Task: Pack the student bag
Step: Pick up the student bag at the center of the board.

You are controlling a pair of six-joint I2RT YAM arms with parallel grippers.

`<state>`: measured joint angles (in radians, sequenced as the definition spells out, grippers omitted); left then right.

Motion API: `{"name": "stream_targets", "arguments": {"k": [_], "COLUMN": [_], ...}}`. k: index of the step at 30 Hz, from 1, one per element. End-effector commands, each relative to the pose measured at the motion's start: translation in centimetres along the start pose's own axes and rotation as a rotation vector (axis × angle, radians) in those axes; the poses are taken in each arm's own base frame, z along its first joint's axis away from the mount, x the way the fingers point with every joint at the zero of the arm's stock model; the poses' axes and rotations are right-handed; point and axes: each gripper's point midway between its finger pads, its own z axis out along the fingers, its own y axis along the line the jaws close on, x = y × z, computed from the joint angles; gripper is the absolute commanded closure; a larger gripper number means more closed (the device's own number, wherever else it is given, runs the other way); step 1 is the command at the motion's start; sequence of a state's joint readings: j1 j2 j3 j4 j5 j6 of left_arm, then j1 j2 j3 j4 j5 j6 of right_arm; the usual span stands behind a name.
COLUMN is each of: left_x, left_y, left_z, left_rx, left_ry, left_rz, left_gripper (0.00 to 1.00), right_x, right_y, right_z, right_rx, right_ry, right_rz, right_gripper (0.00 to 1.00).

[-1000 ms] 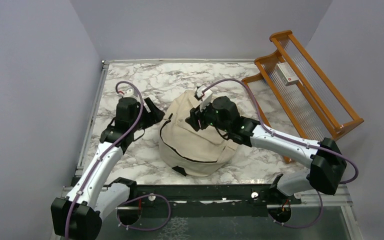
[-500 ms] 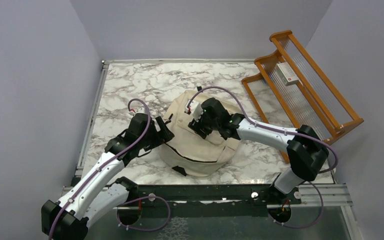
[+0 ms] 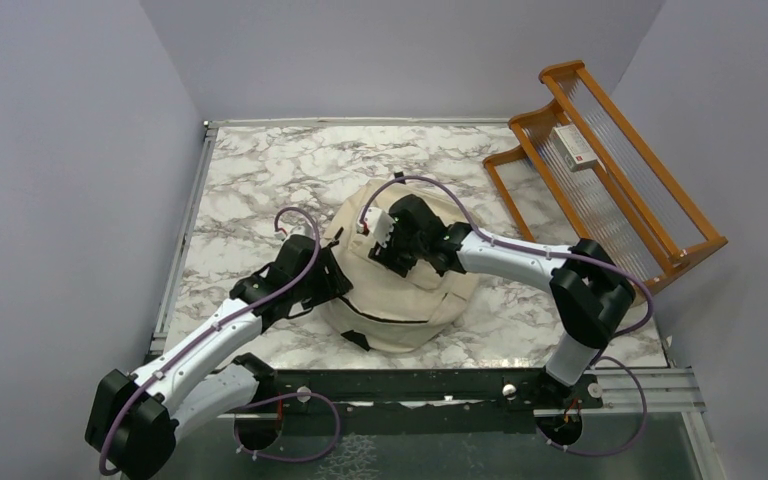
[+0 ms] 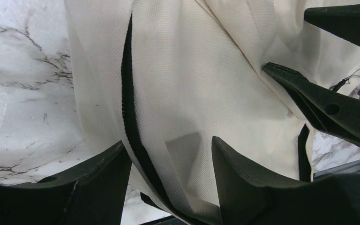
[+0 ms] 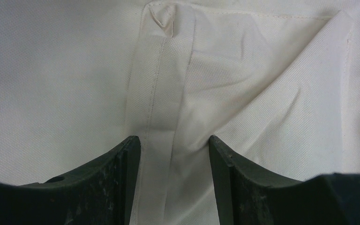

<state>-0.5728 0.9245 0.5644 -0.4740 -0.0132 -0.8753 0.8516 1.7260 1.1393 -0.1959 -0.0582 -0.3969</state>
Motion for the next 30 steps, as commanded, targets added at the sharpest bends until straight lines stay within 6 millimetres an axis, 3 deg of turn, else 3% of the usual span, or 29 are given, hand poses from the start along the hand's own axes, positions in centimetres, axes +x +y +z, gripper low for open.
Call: {"name": "stream_targets", "arguments": {"k": [1,5,8,16,21,24,28,30], "left_x": [-0.3,-0.2,-0.3,-0.2,-0.7,-1.0,-2.3,-3.2], "left_y": [-1.1,-1.0,-1.1,-1.0,-1.4,-2.0,-3.4,-4.8], "left_z": [0.5,0.7,0.7,0.7,0.4,0.1,-0.6,-1.4], "left_rx": [0.049,0.048,0.05,0.052,0.066,0.086,0.12,0.157], "left_ry": [-0.017,-0.015,-0.019,-0.021,-0.038,-0.045,-0.078,-0.092], "left_rz": [0.008,0.012,0.014,0.016,0.017,0.028,0.041,0.046], "left_gripper": [0.38,0.39,0.39,0.37,0.47,0.65,0.92,1.0], "right_x": [-0.2,-2.2,-2.4,1.4,2.5,1.7,-0.8,-2.1], "right_y": [1.4,2.7,2.9,1.8,1.2,0.3,-1.0,-2.1], "right_z": [-0.8,-2.5,-2.9,-0.6,0.2,-0.1,-1.5,-2.7], "right_rx": [-0.078,-0.152,-0.162,-0.101,-0.057,-0.004,0.067,0.128], "right_ry": [-0.027,-0.121,-0.132,0.044,0.091,0.07,-0.024,-0.085], "right_rz": [-0.011,-0.013,-0.012,-0.029,-0.01,0.027,0.081,0.111], "right_gripper": [0.39,0.37,0.37,0.37,0.38,0.55,0.91,0.99]}}
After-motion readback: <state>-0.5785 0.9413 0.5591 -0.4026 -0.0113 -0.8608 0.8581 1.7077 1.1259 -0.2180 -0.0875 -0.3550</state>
